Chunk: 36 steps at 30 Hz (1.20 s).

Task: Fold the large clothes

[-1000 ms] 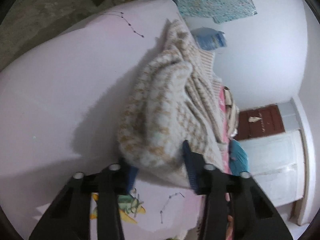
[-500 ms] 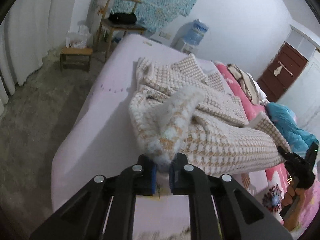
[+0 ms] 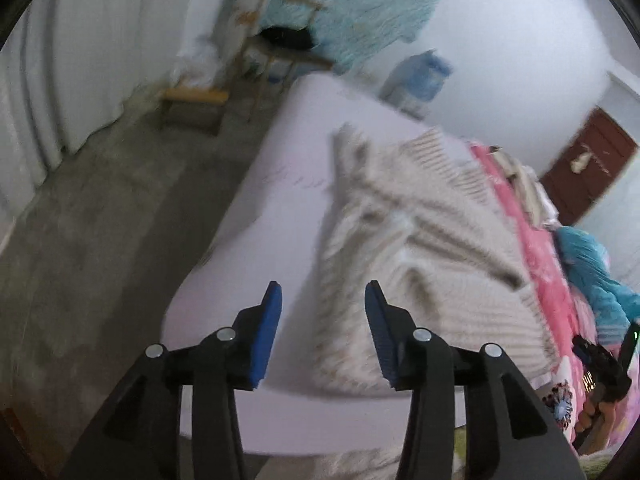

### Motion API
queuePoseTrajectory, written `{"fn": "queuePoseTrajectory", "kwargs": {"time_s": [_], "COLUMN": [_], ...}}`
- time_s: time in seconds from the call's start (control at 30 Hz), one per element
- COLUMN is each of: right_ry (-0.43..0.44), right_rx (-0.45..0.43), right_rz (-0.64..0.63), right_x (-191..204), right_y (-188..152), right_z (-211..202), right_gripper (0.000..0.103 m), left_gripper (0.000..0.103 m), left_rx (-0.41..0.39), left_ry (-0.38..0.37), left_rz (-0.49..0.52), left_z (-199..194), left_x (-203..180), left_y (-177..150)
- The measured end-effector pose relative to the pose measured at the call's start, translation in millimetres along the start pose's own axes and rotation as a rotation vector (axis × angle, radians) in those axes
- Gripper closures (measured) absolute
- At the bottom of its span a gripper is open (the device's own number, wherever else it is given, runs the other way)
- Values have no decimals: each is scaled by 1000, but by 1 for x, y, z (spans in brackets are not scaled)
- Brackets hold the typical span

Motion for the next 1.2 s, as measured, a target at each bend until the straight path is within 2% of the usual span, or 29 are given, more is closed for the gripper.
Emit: {"fn": "queuePoseTrajectory", "kwargs": {"time_s": [0.1,0.2,0.3,0.37,0.4,0.47,0.53,0.6,0.67,0.77,0.87,0.9,0.97,1.0,1.03,1.07,1.13,1.2], "right_ry": [138,189,219,160,150,164,153,181,228,262,262,251,291,295,298,310,317,276], "right_rx": [16,79,184,279,306,308,302,264,223,188,253,294,308,323,328,338,336,280], "right_rz": [-133,-228,-312,-339,-339,-334,-324,-319,-320,-349,-390,-386,-326,-313,-303,-279,-248,-261], "right_x": [56,96,119,114,109,106,102,107,117,135,142,138,128,125,122,118,111,100], "right_y": [-3,-17,-42,-61,-68,-66,-57,-45,-32,-26,-40,-49,-48,-46,-43,-40,-32,-18], "right_z": [16,44,79,100,107,103,95,88,83,85,106,117,119,120,122,122,117,105], "right_gripper": [46,51,63,69,69,69,73,74,74,74,74,74,74,74,74,74,71,66], "left_gripper": [59,58,58,58,58,58,58,43,37,35,33,32,31,31,31,31,31,31], "left_rx": [30,123,219,278,287,284,282,253,232,235,233,241,322,333,305,312,308,235], "left_ry": [-138,-209,-156,-105,-132,-175,-177,-174,-193,-251,-325,-329,-264,-259,-275,-278,-253,-213], "left_rz": [93,184,235,212,172,126,126,150,181,234,322,337,357,357,355,357,353,362], "left_z": [15,45,82,98,100,95,88,84,83,85,89,96,119,124,121,120,117,107], "left_x": [-46,-88,-100,-86,-77,-69,-67,-70,-78,-101,-128,-134,-132,-130,-131,-133,-129,-122], "left_y": [1,-14,-41,-52,-54,-50,-43,-37,-33,-29,-38,-42,-60,-62,-60,-58,-49,-32]}}
Point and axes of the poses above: each gripper's, at about its wrist camera, not at the fingertips, and z roughly the way its jaws point, x to its left, y to its top, the point moved 6 cm from there along z, roughly the way its jaws point, and after that the axes turned 1 degree about y, right-handed, at the moved point
